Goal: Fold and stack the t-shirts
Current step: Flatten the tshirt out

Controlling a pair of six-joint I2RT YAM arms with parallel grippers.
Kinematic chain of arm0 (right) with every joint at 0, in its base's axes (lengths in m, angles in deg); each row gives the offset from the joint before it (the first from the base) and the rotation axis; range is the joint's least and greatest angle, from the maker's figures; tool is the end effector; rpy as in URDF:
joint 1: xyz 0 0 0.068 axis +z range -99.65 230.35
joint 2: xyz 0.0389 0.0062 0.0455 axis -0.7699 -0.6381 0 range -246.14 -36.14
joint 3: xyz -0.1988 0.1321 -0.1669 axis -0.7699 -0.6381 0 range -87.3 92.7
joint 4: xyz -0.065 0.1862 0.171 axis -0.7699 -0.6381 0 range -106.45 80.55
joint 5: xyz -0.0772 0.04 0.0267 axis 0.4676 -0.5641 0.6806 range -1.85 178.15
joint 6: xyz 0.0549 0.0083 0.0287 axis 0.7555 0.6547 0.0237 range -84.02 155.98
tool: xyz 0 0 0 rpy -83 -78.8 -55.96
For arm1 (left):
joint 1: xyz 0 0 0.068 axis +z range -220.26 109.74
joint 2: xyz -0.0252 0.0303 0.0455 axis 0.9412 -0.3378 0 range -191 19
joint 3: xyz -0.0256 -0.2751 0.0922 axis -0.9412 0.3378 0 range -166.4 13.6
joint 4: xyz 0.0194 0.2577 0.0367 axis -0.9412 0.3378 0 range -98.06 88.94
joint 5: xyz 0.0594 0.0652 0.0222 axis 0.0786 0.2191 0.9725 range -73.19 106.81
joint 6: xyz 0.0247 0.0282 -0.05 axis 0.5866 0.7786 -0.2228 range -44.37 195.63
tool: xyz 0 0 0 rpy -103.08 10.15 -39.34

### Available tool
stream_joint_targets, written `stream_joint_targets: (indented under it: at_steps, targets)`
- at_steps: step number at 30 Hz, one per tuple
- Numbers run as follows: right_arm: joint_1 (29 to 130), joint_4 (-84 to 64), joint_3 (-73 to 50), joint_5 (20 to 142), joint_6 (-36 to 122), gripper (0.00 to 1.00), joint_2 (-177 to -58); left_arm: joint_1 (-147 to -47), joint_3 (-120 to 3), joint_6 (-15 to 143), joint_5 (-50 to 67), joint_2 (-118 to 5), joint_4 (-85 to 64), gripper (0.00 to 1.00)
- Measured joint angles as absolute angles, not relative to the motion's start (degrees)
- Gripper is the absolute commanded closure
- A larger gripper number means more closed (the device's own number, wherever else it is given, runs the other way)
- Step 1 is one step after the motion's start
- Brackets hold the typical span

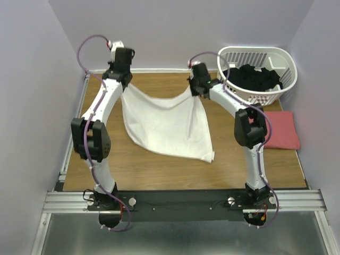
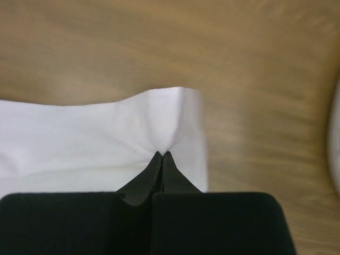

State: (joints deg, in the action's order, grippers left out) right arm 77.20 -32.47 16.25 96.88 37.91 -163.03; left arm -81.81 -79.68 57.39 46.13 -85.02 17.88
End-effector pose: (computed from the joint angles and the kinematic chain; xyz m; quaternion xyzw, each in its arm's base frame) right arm 0.4688 0.2293 0.2104 -0.1721 0.9100 0.0237 0.3765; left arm 0.4286 -0.0638 0.3325 -0.1638 0.8565 0.1070 0.4776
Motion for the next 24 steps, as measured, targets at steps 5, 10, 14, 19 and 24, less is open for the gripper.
stream_joint_targets:
  at_steps: [5,10,14,19,24]
  targets:
    - [72.32,-32.1,31.61,98.45,37.41,0.99,-162.81,-78.64,-106.97,57.35,43.05,-93.96,21.68,1.0]
    - [68.56,-31.14,40.68,99.04,37.1,0.99,-158.07,-74.01,-113.86,55.6,38.63,-90.09,18.05,1.0]
    - [68.63,-29.61,37.99,97.73,36.36,0.99,-148.43,-71.32,-97.12,52.95,33.87,-75.6,9.05,1.0]
    - [69.61,-27.05,21.19,93.3,36.89,0.93,-132.52,-71.12,-70.8,49.28,31.86,-56.81,-2.25,0.77]
    - [69.37,-24.23,-6.18,86.59,42.48,0.64,-120.21,-71.06,-40.75,42.07,31.48,-40.76,-7.63,0.44]
